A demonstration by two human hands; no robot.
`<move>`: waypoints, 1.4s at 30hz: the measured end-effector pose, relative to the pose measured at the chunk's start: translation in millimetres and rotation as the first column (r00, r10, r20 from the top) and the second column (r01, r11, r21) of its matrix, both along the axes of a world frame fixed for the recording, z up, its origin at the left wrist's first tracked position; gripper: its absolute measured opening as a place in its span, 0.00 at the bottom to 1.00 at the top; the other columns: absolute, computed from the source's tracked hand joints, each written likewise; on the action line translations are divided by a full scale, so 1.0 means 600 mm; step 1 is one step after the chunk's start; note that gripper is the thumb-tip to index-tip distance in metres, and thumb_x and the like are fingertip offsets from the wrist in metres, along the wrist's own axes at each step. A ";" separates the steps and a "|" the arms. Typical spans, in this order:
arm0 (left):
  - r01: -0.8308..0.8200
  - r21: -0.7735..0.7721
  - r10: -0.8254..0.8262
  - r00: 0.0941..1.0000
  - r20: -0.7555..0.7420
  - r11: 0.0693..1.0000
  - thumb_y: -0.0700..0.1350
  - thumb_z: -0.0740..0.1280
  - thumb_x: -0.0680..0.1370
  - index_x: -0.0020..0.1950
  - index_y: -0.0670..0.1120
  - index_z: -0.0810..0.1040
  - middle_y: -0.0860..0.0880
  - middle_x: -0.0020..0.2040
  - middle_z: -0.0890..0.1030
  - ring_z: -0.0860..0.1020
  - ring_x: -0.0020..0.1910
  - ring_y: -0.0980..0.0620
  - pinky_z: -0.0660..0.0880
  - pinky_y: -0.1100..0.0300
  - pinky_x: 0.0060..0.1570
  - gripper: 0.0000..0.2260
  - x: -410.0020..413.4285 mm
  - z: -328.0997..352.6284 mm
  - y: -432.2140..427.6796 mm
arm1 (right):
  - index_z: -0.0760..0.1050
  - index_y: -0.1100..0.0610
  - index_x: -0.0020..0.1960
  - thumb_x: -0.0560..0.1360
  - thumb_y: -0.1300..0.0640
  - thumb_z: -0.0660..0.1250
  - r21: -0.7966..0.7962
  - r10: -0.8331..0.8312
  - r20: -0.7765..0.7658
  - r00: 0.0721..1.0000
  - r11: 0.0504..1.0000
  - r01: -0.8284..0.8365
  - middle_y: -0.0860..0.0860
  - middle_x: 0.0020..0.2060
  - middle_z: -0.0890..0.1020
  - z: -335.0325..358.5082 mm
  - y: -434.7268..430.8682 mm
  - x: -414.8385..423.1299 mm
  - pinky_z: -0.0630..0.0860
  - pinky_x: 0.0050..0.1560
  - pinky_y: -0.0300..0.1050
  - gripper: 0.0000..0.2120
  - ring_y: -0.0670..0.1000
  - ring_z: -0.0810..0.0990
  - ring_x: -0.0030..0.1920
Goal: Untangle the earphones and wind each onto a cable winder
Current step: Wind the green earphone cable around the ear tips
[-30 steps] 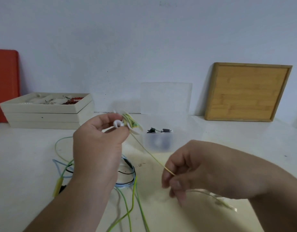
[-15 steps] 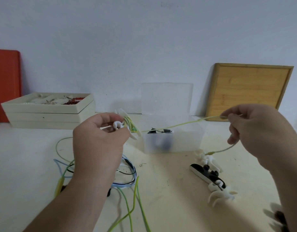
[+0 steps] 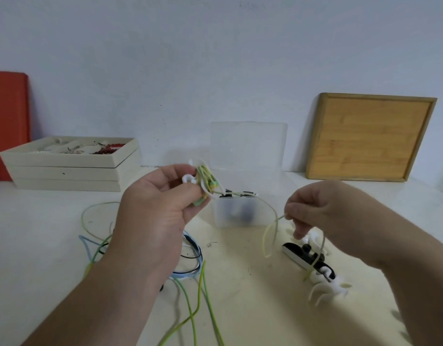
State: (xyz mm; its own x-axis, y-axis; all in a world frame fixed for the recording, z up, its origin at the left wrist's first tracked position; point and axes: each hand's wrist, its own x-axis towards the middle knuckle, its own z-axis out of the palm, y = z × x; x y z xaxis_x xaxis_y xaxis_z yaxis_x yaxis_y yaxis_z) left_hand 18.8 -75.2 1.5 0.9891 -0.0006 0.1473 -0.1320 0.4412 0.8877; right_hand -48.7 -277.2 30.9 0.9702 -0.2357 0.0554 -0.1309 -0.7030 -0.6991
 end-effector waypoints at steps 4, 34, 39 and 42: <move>0.018 0.008 -0.018 1.000 0.018 1.000 0.24 0.68 0.71 0.41 0.41 0.80 0.45 0.36 0.83 0.83 0.39 0.49 0.81 0.60 0.40 0.12 -0.002 -0.001 -0.001 | 0.79 0.59 0.37 0.81 0.56 0.63 -0.001 0.087 -0.034 0.996 0.996 -0.087 0.60 0.33 0.83 -0.010 0.008 0.004 0.60 0.21 0.32 0.15 0.41 0.67 0.17; 0.422 -0.100 -0.415 0.906 0.083 0.901 0.28 0.66 0.59 0.34 0.46 0.85 0.45 0.35 0.82 0.85 0.39 0.47 0.82 0.59 0.37 0.15 -0.009 0.008 0.006 | 0.63 0.53 0.76 0.80 0.73 0.53 0.801 -0.463 0.067 0.884 0.553 0.228 0.60 0.40 0.84 -0.015 -0.036 0.025 0.84 0.40 0.49 0.27 0.59 0.87 0.44; 0.371 -0.186 -0.363 0.929 0.075 0.910 0.31 0.64 0.63 0.34 0.45 0.84 0.45 0.36 0.81 0.85 0.39 0.47 0.81 0.59 0.36 0.12 -0.009 0.010 0.005 | 0.81 0.53 0.58 0.77 0.69 0.62 0.103 -0.348 0.026 0.937 0.933 0.344 0.48 0.38 0.87 -0.023 -0.036 0.020 0.83 0.50 0.56 0.17 0.49 0.86 0.40; 0.323 -0.204 -0.319 0.946 0.054 0.924 0.31 0.65 0.63 0.33 0.45 0.84 0.43 0.39 0.81 0.84 0.40 0.47 0.81 0.60 0.37 0.11 -0.005 0.008 0.004 | 0.84 0.51 0.45 0.74 0.72 0.61 0.056 -0.196 -0.001 0.981 0.979 0.196 0.46 0.39 0.87 -0.018 -0.023 0.013 0.83 0.49 0.48 0.20 0.47 0.85 0.42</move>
State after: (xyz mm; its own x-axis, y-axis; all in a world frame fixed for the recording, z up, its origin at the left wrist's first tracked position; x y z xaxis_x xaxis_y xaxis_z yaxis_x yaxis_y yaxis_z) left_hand 15.8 -72.7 6.1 0.9380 -0.2846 0.1978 0.0305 0.6364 0.7708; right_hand -40.6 -290.8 20.4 0.9047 -0.4239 0.0415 -0.2585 -0.6239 -0.7375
